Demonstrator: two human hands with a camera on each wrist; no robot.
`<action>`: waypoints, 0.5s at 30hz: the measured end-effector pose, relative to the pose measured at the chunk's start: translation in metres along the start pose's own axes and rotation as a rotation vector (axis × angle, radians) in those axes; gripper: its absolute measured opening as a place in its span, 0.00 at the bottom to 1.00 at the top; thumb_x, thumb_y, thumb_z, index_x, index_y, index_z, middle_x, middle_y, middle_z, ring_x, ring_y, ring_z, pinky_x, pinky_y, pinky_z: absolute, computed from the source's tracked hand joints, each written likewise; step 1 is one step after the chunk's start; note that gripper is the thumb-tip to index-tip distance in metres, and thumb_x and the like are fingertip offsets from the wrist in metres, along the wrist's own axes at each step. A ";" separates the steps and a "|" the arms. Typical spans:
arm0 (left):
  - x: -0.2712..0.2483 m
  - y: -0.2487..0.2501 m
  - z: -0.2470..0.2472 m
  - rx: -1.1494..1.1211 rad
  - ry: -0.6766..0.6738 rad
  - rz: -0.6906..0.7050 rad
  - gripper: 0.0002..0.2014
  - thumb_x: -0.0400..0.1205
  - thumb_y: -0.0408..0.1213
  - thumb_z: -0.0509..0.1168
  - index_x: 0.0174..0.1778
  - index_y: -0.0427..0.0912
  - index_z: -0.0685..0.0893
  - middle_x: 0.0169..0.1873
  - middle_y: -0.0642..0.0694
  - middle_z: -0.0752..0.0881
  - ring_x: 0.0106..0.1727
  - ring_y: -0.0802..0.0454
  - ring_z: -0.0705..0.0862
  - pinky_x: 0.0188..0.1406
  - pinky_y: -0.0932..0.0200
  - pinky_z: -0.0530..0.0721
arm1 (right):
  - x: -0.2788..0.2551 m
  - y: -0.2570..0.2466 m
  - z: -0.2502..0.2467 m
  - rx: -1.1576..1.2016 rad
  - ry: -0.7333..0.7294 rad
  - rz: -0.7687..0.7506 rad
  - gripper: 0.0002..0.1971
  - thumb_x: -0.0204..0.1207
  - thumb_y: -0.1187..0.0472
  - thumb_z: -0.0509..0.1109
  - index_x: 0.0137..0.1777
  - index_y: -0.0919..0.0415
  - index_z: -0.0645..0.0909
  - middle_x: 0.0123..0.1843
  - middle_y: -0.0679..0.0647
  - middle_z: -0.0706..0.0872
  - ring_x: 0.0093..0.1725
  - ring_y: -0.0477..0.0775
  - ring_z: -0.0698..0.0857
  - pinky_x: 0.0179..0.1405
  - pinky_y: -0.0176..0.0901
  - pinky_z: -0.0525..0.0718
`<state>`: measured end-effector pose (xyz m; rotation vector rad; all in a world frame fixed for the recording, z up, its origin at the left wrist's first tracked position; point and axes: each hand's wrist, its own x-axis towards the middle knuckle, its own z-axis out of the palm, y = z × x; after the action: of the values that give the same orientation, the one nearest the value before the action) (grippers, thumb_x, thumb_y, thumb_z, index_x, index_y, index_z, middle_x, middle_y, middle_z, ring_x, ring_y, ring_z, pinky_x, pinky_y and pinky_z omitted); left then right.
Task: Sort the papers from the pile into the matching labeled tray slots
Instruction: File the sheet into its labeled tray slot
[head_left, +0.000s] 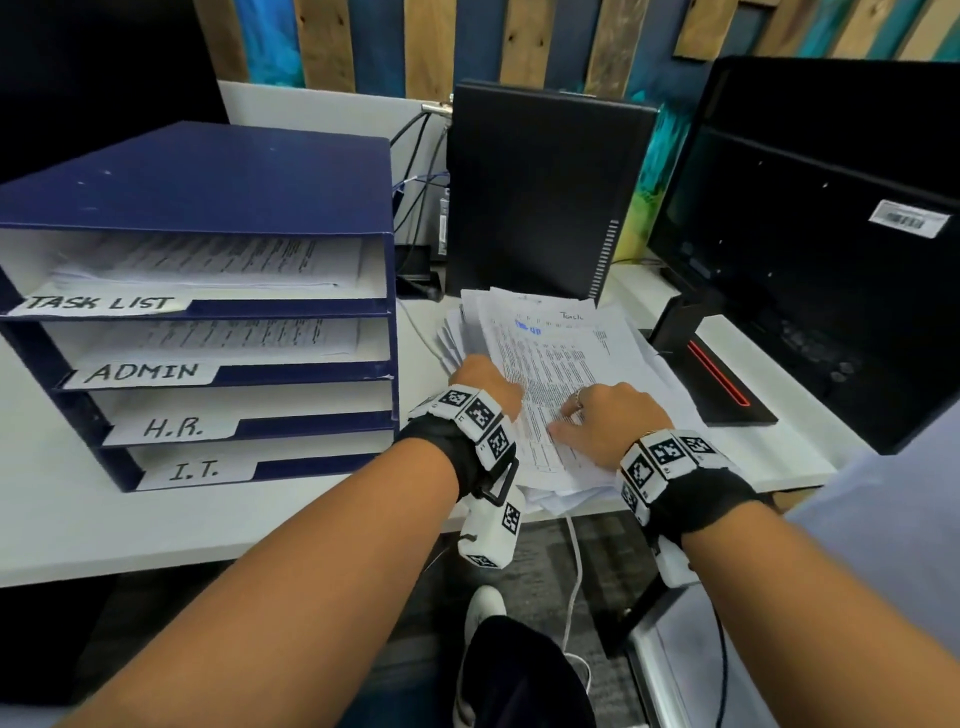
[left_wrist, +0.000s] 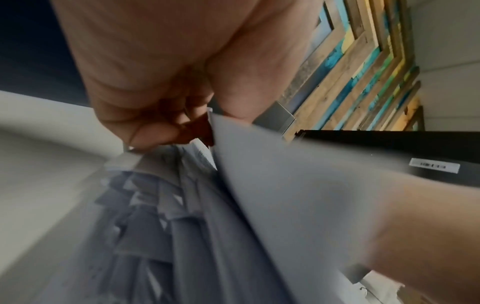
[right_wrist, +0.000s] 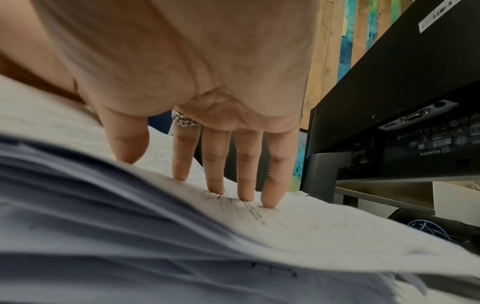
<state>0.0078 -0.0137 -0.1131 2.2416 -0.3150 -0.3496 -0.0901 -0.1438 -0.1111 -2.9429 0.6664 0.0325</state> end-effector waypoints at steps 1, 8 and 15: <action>-0.002 0.001 0.002 0.019 0.022 0.009 0.12 0.83 0.37 0.68 0.58 0.35 0.82 0.49 0.41 0.86 0.49 0.44 0.86 0.41 0.59 0.80 | 0.000 0.001 0.001 0.027 -0.005 -0.002 0.20 0.76 0.36 0.68 0.62 0.43 0.85 0.56 0.49 0.89 0.51 0.53 0.86 0.47 0.44 0.80; -0.029 0.003 0.002 -0.261 0.204 0.218 0.13 0.86 0.28 0.59 0.64 0.39 0.81 0.55 0.46 0.86 0.48 0.54 0.81 0.46 0.64 0.76 | -0.007 0.015 -0.016 0.244 0.138 0.116 0.33 0.82 0.46 0.68 0.83 0.59 0.66 0.84 0.52 0.65 0.78 0.64 0.71 0.77 0.63 0.73; -0.062 -0.009 -0.022 -0.506 0.127 0.218 0.14 0.87 0.31 0.62 0.66 0.45 0.83 0.58 0.52 0.87 0.57 0.53 0.85 0.59 0.57 0.82 | -0.020 0.021 -0.045 0.748 0.378 0.171 0.44 0.79 0.52 0.75 0.86 0.64 0.53 0.83 0.58 0.69 0.80 0.60 0.72 0.80 0.59 0.71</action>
<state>-0.0416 0.0283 -0.0978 1.7050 -0.3551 -0.1474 -0.1178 -0.1598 -0.0679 -2.1746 0.7618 -0.6249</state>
